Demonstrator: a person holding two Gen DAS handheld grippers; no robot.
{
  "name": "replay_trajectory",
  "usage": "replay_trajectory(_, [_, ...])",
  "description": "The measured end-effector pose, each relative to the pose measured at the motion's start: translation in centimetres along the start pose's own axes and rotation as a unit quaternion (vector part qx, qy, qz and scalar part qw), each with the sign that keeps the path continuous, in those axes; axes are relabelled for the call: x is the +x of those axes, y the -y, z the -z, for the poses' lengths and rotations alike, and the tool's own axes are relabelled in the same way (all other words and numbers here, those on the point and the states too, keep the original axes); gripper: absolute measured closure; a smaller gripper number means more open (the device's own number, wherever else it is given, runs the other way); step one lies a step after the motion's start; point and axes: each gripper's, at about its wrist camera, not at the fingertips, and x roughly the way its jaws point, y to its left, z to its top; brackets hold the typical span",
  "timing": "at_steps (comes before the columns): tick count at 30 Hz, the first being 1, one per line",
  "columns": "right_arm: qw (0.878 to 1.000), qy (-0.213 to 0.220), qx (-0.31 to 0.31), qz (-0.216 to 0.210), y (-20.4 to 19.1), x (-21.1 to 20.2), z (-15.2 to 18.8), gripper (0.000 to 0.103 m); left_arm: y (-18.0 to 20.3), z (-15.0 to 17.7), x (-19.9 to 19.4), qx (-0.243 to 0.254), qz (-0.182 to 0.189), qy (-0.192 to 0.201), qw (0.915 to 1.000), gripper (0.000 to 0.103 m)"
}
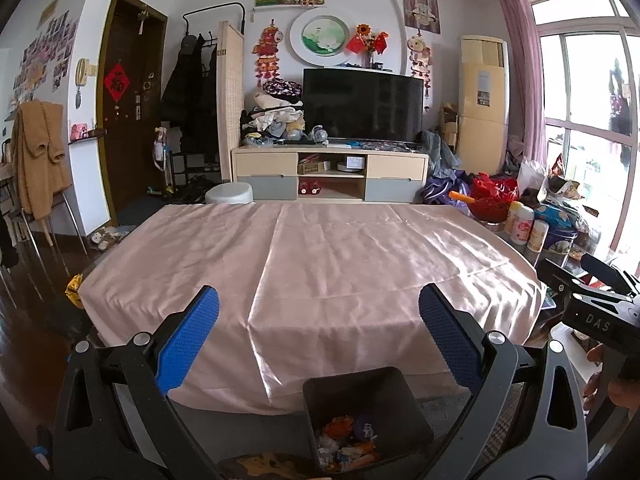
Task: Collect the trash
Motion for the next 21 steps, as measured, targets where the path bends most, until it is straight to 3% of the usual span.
replay_trajectory(21, [1.0,-0.007,0.0,0.003,0.1,1.0,0.0,0.003,-1.0,0.0,0.9,-0.007,0.011,-0.019,0.9997,0.008])
